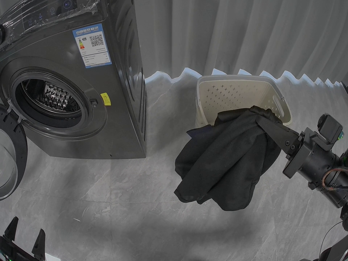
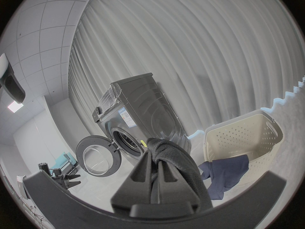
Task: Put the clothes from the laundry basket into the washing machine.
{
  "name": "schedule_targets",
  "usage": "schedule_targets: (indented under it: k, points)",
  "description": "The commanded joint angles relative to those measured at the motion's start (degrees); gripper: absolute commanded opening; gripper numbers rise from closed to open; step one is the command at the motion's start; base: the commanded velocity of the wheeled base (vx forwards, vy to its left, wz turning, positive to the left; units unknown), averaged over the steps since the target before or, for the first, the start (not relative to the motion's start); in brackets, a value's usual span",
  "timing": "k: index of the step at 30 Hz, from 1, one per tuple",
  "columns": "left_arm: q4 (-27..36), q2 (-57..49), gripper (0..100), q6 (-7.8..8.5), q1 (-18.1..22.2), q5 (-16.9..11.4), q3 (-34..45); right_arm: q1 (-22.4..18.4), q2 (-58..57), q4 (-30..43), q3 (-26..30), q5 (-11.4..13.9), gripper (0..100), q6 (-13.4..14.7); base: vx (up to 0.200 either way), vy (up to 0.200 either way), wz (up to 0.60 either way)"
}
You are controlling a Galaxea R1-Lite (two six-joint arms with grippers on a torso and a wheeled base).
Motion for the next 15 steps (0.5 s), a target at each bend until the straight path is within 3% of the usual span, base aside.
schedule_targets:
  k: [1, 15]
  points:
    - [-0.01, -0.4, 100, -0.01, 0.0, 0.02, 0.92, -0.15, 0.09, 0.0, -0.12, -0.09, 0, -0.01, 0.0, 0.2, 0.0]
    - [-0.01, -0.4, 100, -0.01, 0.0, 0.02, 0.92, -0.24, 0.0, 0.0, -0.21, -0.97, 0, -0.01, 0.0, 0.2, 0.0]
